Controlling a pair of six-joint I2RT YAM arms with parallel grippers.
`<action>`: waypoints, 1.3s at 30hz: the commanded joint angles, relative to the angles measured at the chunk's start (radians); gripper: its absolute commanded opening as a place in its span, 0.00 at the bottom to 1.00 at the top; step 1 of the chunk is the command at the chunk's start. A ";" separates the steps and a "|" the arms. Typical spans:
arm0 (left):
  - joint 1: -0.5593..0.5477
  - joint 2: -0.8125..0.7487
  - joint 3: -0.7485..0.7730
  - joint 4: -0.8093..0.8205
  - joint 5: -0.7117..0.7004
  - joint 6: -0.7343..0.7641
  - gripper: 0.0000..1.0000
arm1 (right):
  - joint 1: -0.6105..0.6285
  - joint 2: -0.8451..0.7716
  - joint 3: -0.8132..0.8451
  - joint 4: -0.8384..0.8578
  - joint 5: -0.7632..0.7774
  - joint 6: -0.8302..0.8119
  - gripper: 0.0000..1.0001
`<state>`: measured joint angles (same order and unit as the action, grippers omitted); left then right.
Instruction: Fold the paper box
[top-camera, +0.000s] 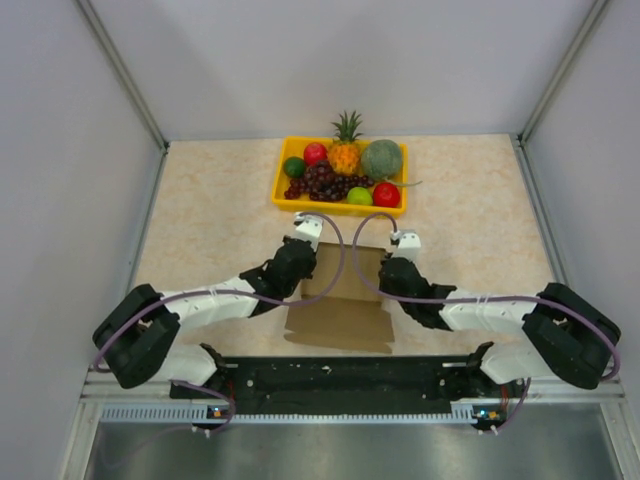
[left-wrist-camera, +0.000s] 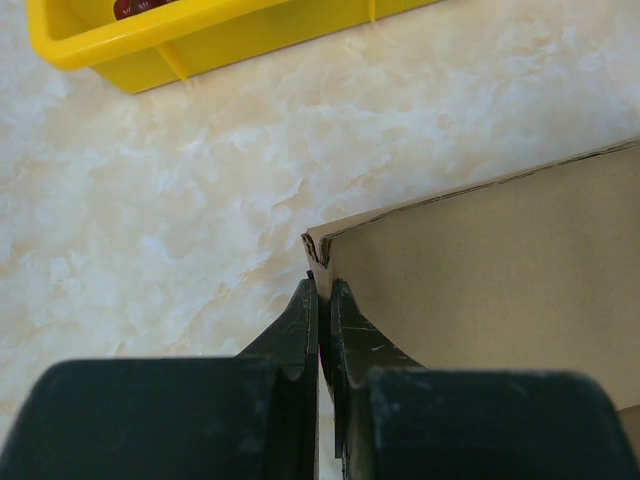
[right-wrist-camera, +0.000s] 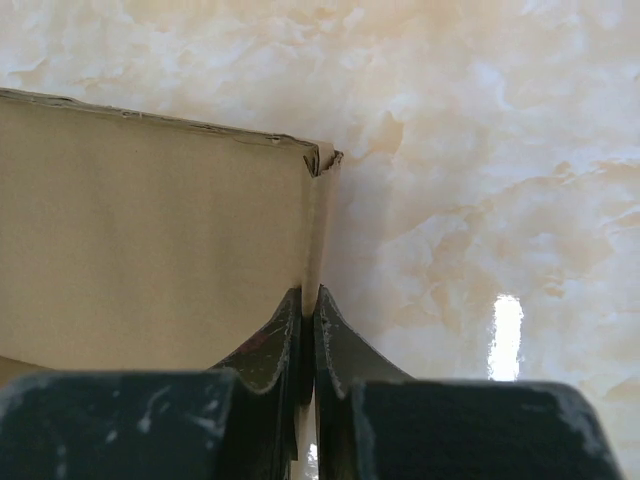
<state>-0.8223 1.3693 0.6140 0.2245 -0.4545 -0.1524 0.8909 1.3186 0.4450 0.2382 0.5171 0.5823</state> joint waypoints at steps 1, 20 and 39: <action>-0.035 -0.053 -0.007 0.073 -0.015 0.008 0.00 | 0.006 -0.030 -0.002 -0.006 0.029 -0.021 0.00; -0.123 -0.107 -0.042 0.073 -0.108 -0.087 0.00 | 0.223 -0.016 0.054 -0.045 0.361 -0.038 0.14; -0.123 -0.111 -0.068 0.079 -0.153 -0.087 0.00 | -0.001 -0.391 -0.098 -0.263 -0.275 -0.007 0.58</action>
<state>-0.9417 1.2827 0.5381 0.2626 -0.5930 -0.2230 0.8970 0.9165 0.3550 -0.0040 0.3340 0.5472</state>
